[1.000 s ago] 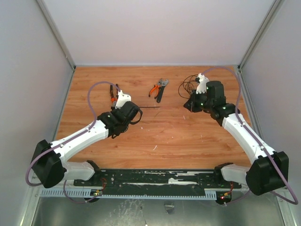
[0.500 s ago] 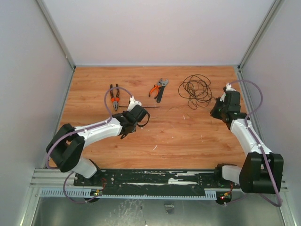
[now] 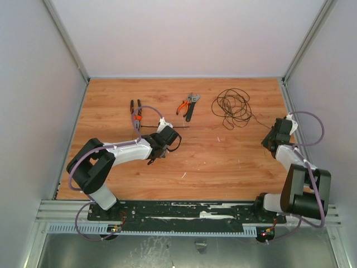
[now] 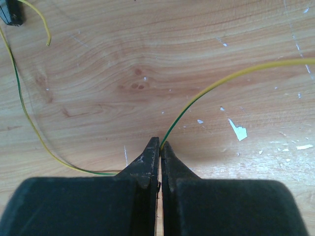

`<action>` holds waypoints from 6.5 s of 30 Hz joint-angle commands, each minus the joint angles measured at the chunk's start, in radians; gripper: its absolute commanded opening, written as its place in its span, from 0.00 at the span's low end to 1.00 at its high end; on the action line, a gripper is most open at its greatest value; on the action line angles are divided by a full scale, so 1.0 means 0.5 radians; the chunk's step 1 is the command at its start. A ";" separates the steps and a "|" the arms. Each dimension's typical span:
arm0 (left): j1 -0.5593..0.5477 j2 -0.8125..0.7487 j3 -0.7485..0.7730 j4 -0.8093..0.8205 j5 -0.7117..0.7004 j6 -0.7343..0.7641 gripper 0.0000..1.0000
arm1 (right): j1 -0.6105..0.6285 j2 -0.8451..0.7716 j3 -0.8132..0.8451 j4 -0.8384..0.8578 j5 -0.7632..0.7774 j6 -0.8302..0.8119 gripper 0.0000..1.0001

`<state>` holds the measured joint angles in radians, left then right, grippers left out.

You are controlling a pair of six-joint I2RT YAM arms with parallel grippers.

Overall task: Zip-tie the wires
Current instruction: Place the cable at the center of the board, then pick up the cable at the center of the board.

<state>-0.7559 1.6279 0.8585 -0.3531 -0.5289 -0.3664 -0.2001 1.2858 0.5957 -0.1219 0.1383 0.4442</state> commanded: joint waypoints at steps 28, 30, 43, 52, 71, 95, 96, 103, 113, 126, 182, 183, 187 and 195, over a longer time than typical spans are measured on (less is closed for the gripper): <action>0.022 0.060 0.023 -0.036 0.098 0.101 0.14 | -0.434 0.401 0.010 0.415 -0.127 0.097 0.05; 0.024 0.053 0.028 -0.036 0.102 0.103 0.18 | -0.433 0.410 0.008 0.413 -0.148 0.085 0.12; 0.024 0.021 0.019 -0.036 0.220 0.127 0.52 | -0.434 0.276 0.020 0.339 -0.221 0.029 0.45; 0.024 -0.170 -0.095 -0.050 0.507 0.096 0.86 | -0.430 0.083 -0.048 0.307 -0.607 0.129 0.73; 0.096 -1.080 -0.195 0.188 0.561 -0.049 0.98 | -0.138 -0.132 0.263 0.084 -0.608 -0.102 0.94; 0.197 -1.527 -0.264 0.214 0.789 -0.116 0.98 | 0.403 1.383 1.472 0.255 -0.654 0.036 0.52; 0.198 -1.528 -0.266 0.214 0.788 -0.117 0.98 | 0.406 1.420 1.506 0.246 -0.652 0.034 0.50; 0.201 -1.513 -0.263 0.215 0.776 -0.119 0.98 | 0.419 1.635 1.676 0.198 -0.657 0.039 0.40; 0.208 -1.482 -0.255 0.224 0.766 -0.105 0.98 | 0.440 1.417 1.722 0.110 -0.646 -0.021 0.00; 0.216 -1.499 -0.302 0.281 0.809 -0.121 0.98 | 0.437 1.219 2.965 -0.401 -0.764 -0.179 0.00; 0.110 0.006 0.730 1.790 1.362 0.062 0.99 | 0.093 0.728 3.348 0.401 -1.564 0.723 0.00; 0.109 -0.004 0.725 1.789 1.351 0.077 0.98 | 0.093 0.727 3.360 0.382 -1.561 0.712 0.00; 0.110 -0.030 0.710 1.795 1.335 0.129 0.98 | 0.090 0.731 3.385 0.352 -1.580 0.704 0.00; 0.110 -0.046 0.725 1.833 1.362 0.178 0.99 | 0.083 0.711 3.393 0.334 -1.613 0.692 0.00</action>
<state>-0.6979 1.6409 1.1988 0.5354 0.1413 -0.3058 -0.1467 1.6558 2.2627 0.0528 -0.6437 0.7963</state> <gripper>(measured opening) 0.984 0.008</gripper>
